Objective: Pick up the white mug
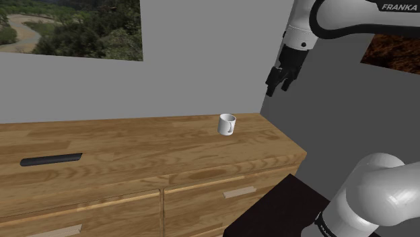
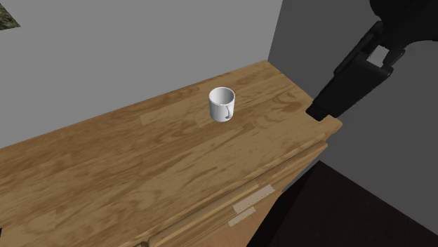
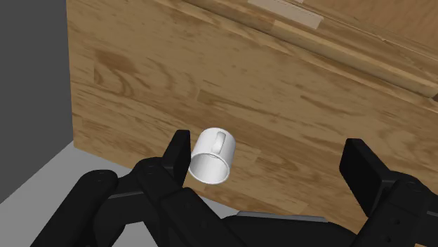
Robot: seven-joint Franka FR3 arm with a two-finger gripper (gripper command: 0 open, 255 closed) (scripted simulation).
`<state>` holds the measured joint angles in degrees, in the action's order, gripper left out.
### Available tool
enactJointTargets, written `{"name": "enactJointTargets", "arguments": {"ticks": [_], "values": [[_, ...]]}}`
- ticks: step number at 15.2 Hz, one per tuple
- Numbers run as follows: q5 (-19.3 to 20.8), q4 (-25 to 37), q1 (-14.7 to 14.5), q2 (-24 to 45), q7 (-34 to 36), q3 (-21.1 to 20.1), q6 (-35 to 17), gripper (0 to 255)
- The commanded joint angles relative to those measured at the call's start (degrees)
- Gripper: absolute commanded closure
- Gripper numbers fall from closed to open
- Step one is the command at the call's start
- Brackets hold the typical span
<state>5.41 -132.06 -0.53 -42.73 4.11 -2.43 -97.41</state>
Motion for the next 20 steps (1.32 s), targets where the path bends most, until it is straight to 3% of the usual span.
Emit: {"name": "enactJointTargets", "arguments": {"ticks": [1, 10, 20], "values": [[0.0, 0.0, 0.0, 0.0, 0.0, 0.0, 0.0, 0], [0.7, 0.3, 1.1, 14.4, -6.6, 6.4, -14.0, 0], [-3.1, 8.1, 1.6, 34.7, -15.5, 12.2, -25.6, 0]]}}
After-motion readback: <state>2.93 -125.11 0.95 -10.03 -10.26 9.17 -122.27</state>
